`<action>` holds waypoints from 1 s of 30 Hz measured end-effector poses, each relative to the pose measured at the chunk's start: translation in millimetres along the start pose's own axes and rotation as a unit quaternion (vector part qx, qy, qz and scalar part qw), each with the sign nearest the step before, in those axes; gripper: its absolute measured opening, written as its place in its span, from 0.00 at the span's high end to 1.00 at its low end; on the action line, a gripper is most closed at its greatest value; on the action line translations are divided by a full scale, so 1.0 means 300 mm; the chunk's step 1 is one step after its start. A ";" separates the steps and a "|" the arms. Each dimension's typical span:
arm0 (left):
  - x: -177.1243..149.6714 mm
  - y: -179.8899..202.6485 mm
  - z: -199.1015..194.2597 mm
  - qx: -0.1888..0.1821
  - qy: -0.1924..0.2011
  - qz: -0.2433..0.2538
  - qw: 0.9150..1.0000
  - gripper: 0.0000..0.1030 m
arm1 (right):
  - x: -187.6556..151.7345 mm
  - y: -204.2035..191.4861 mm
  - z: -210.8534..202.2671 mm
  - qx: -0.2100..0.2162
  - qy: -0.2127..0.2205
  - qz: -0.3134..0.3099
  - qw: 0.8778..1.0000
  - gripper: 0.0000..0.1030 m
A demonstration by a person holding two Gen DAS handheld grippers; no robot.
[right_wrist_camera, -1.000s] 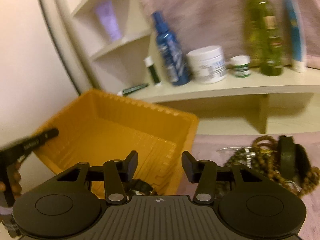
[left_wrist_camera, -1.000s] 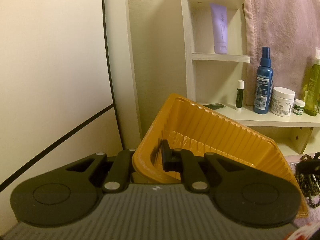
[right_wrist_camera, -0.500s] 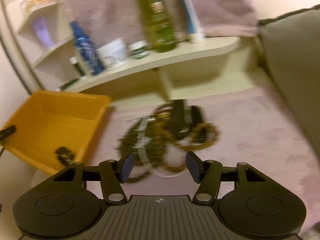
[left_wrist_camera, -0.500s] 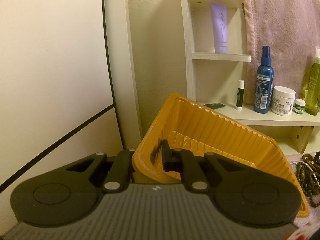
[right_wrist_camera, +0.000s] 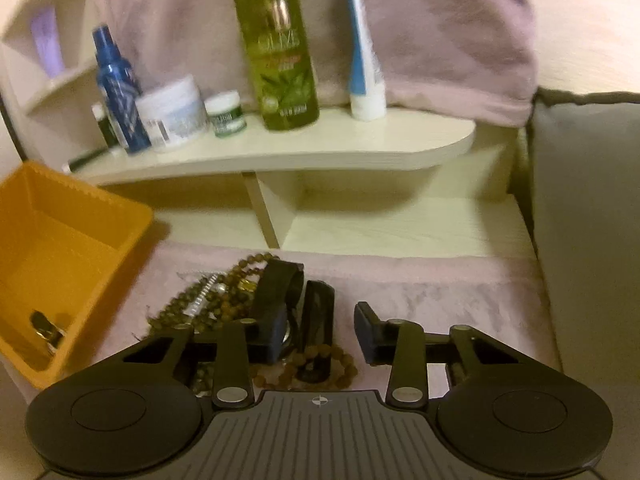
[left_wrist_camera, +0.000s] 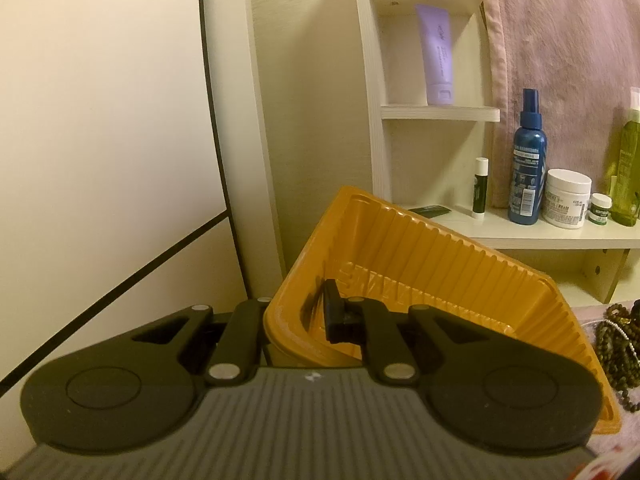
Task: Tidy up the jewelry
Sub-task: 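Grasp a black strap bracelet from the pile with the right tool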
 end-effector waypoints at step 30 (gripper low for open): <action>-0.001 0.014 0.018 0.027 -0.017 0.014 0.999 0.86 | 0.074 0.002 -0.027 0.007 0.106 0.096 0.990 0.80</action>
Point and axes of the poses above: each gripper's, at about its wrist camera, not at the fingertips, and z roughly the way its jaws point, y to its right, x to its top, the point moved 4 cm from there along z, roughly the way its jaws point, and after that the axes turned 2 degrees about y, right-handed, at the moved point
